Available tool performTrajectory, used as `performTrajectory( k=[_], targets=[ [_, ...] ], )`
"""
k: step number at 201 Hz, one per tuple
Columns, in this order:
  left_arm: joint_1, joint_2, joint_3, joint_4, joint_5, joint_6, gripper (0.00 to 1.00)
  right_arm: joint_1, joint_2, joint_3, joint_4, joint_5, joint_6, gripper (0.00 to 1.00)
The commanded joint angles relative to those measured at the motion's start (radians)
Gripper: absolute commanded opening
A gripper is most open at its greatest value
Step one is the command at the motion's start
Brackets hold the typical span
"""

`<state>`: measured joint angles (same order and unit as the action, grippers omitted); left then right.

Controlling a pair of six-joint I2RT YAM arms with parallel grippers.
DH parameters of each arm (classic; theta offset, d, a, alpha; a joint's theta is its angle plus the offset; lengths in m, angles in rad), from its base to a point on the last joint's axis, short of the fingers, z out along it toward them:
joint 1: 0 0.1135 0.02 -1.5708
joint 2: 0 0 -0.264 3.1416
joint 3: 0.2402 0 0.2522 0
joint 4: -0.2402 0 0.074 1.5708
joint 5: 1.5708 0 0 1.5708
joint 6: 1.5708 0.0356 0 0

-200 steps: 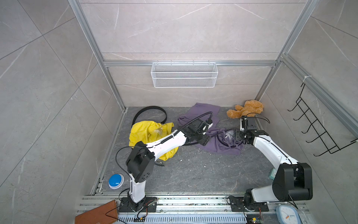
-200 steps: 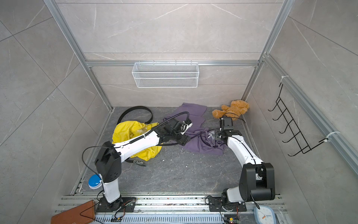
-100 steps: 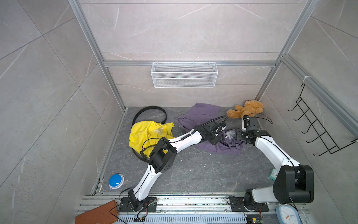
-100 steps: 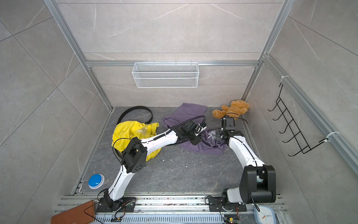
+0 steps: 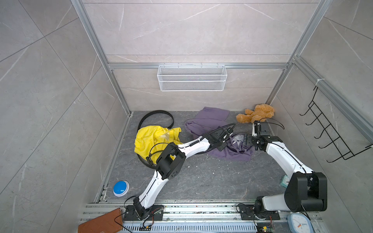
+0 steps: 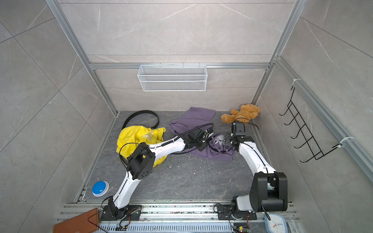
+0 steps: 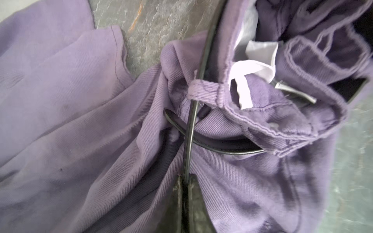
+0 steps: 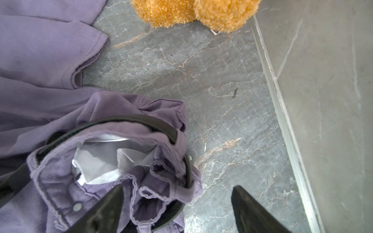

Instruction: Remove the belt from the trousers

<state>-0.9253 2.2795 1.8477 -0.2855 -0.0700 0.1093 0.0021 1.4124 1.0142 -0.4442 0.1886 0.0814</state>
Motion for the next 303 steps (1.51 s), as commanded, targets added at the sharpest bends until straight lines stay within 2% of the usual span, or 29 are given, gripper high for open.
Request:
performTrajectory(
  k=[1,51,105,140,211,303],
  targets=[
    [0.002,-0.110,-0.034,0.066,-0.038,0.034,0.00,-0.008,0.006,-0.031,0.019,-0.009,0.008,0.90],
    [0.002,-0.238,-0.127,0.141,-0.054,0.075,0.00,-0.031,0.099,-0.029,0.100,-0.026,0.015,0.91],
    [0.005,-0.342,-0.197,0.179,-0.118,0.099,0.00,-0.037,0.292,0.092,0.139,-0.040,0.009,0.81],
    [0.033,-0.430,-0.251,0.185,-0.171,0.094,0.00,-0.037,0.266,0.083,0.139,-0.042,0.006,0.72],
    [0.095,-0.652,-0.380,0.222,-0.234,0.108,0.00,-0.037,0.246,0.092,0.116,-0.038,-0.008,0.65],
    [0.234,-0.900,-0.504,0.236,-0.307,0.093,0.00,-0.039,0.226,0.062,0.111,-0.020,-0.008,0.65]
  ],
)
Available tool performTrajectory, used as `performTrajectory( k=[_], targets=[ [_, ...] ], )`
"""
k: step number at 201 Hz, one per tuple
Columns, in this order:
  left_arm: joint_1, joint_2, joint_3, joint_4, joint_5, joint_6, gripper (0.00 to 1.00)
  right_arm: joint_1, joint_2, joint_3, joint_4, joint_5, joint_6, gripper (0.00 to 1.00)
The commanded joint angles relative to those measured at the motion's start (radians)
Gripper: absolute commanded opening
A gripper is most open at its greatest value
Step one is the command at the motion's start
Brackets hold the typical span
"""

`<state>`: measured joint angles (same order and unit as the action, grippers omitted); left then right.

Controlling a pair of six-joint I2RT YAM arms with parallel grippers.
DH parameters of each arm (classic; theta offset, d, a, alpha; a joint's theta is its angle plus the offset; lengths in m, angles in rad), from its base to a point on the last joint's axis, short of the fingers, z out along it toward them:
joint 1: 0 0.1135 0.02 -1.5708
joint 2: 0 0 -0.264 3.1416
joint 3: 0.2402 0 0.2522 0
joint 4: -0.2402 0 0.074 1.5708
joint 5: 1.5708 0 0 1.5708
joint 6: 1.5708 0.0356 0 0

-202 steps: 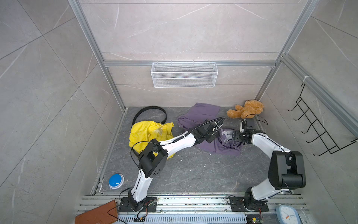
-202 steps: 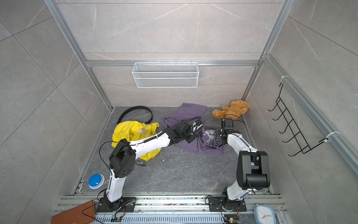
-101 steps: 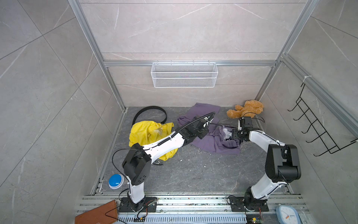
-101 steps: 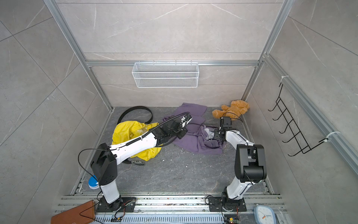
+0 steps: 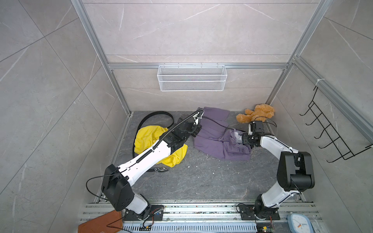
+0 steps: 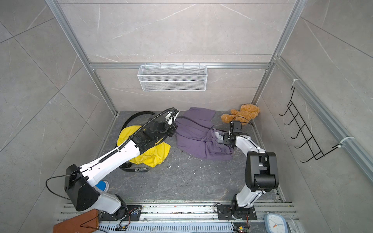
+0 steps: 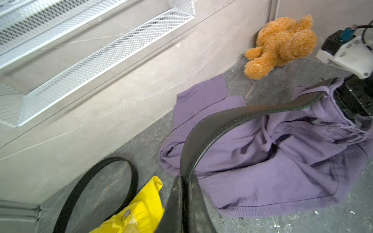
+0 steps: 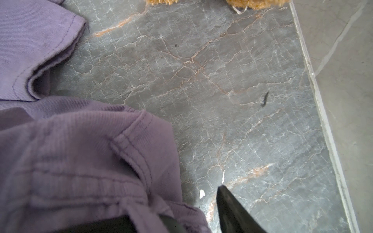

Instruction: Remove the belt from the trousers

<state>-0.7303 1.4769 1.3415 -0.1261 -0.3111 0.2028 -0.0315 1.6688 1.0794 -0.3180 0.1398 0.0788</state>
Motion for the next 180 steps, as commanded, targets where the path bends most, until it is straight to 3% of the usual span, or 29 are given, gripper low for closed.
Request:
performTrajectory(
  k=[1,66,180],
  targets=[
    [0.039,-0.100,0.003,0.077,-0.068,0.000,0.00,-0.005,-0.030,-0.003,-0.015,0.030,-0.004,0.65],
    [0.126,-0.224,0.012,0.111,-0.083,0.047,0.00,-0.015,-0.022,-0.013,-0.024,0.033,-0.005,0.65],
    [0.154,-0.328,0.018,0.229,-0.188,0.203,0.00,-0.024,0.034,-0.035,-0.023,0.030,0.007,0.65]
  ],
)
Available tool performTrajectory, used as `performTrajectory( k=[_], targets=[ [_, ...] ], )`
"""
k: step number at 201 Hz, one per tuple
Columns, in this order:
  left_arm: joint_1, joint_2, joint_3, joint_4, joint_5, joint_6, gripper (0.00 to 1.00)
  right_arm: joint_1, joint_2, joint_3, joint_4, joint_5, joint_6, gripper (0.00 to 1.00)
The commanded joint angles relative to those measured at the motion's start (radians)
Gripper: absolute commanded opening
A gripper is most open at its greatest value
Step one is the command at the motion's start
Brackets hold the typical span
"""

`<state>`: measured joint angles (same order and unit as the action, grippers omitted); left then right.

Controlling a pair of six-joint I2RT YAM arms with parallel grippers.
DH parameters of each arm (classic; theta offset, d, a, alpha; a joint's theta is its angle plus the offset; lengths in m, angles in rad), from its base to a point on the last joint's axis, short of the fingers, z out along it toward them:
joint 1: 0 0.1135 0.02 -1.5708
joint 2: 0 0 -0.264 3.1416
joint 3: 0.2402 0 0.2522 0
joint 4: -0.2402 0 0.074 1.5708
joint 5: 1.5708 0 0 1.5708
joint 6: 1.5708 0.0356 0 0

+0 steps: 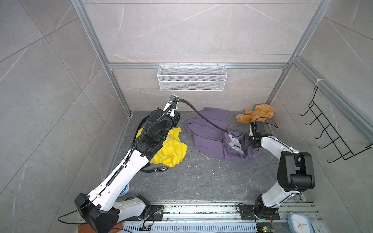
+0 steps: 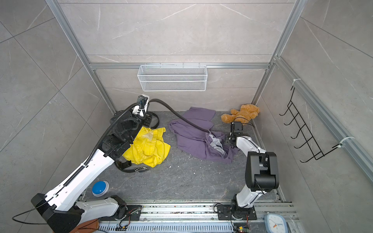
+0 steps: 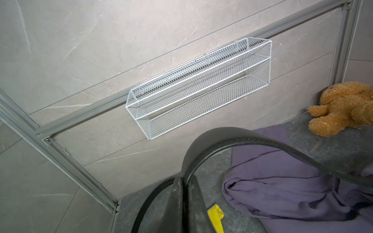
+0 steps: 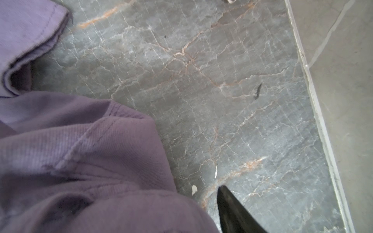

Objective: Remove the belt from the trousers
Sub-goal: Remove the belt from the trousers, then place the trousers at the center of the board.

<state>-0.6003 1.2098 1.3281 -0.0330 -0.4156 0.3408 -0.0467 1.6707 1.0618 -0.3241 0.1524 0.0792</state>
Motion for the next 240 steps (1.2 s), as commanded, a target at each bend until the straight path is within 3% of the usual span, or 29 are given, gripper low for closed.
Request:
performTrajectory(
  k=[1,75,114,187,240],
  targets=[
    [0.025,-0.062,0.033,0.137,-0.084,0.066,0.00,-0.008,0.033,-0.018,-0.017,0.017,0.006,0.65],
    [0.071,-0.084,0.055,0.132,-0.062,0.028,0.00,-0.011,0.061,-0.024,-0.012,-0.007,0.018,0.65],
    [0.049,-0.006,0.128,0.079,0.128,-0.147,0.00,-0.012,-0.008,-0.024,-0.035,-0.062,0.032,0.69],
    [-0.104,0.288,0.537,-0.017,0.295,-0.244,0.00,-0.008,-0.173,-0.012,-0.111,-0.146,0.044,0.73],
    [-0.123,0.452,0.774,-0.030,0.278,-0.226,0.00,-0.008,-0.216,0.021,-0.142,-0.162,0.043,0.73]
  ],
)
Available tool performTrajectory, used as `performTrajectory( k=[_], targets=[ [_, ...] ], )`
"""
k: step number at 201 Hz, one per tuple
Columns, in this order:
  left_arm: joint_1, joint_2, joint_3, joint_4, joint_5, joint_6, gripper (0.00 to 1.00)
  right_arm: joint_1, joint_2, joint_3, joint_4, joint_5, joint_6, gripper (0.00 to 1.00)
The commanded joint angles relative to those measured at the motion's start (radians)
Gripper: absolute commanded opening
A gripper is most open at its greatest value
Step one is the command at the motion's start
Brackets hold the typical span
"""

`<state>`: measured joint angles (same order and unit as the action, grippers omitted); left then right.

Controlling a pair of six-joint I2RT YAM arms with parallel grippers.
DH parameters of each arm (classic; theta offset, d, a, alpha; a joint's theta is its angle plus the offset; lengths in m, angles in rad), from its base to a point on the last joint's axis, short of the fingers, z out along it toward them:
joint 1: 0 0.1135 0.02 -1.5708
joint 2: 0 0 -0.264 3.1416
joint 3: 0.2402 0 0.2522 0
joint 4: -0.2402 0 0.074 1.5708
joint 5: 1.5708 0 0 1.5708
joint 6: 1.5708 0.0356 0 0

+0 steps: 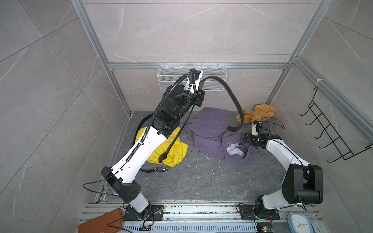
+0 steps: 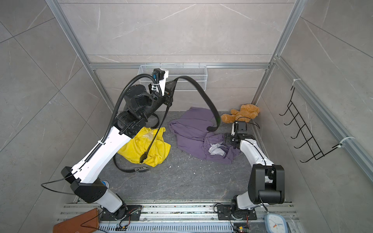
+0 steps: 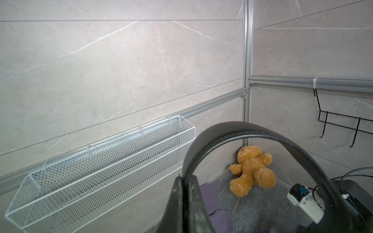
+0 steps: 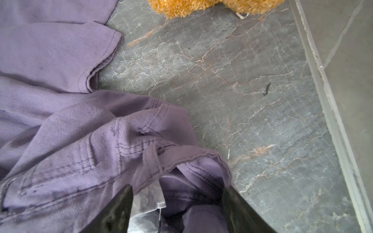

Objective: Remove the belt from the trousers
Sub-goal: Place the trousers at the center of the board.

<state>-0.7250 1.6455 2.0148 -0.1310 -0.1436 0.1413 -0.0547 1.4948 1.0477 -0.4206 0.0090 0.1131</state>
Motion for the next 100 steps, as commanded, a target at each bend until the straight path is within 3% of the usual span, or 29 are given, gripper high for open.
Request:
performTrajectory(
  k=[1,18,60,82,100],
  targets=[
    [0.001,0.017,0.089,0.071,0.006,-0.027,0.00,0.000,-0.041,0.035,-0.046,-0.019,0.009,0.73],
    [0.000,0.052,0.158,0.073,0.028,-0.025,0.00,0.000,-0.050,0.043,-0.056,-0.020,0.006,0.73],
    [-0.015,0.195,0.507,-0.066,0.079,-0.014,0.00,0.000,-0.054,0.048,-0.053,-0.024,0.007,0.73],
    [-0.025,0.185,0.514,-0.078,0.058,-0.016,0.00,0.000,-0.054,0.044,-0.049,-0.021,0.005,0.73],
    [-0.025,0.129,0.413,-0.050,0.018,-0.026,0.00,0.000,-0.058,0.039,-0.046,-0.020,0.004,0.71]
  ],
)
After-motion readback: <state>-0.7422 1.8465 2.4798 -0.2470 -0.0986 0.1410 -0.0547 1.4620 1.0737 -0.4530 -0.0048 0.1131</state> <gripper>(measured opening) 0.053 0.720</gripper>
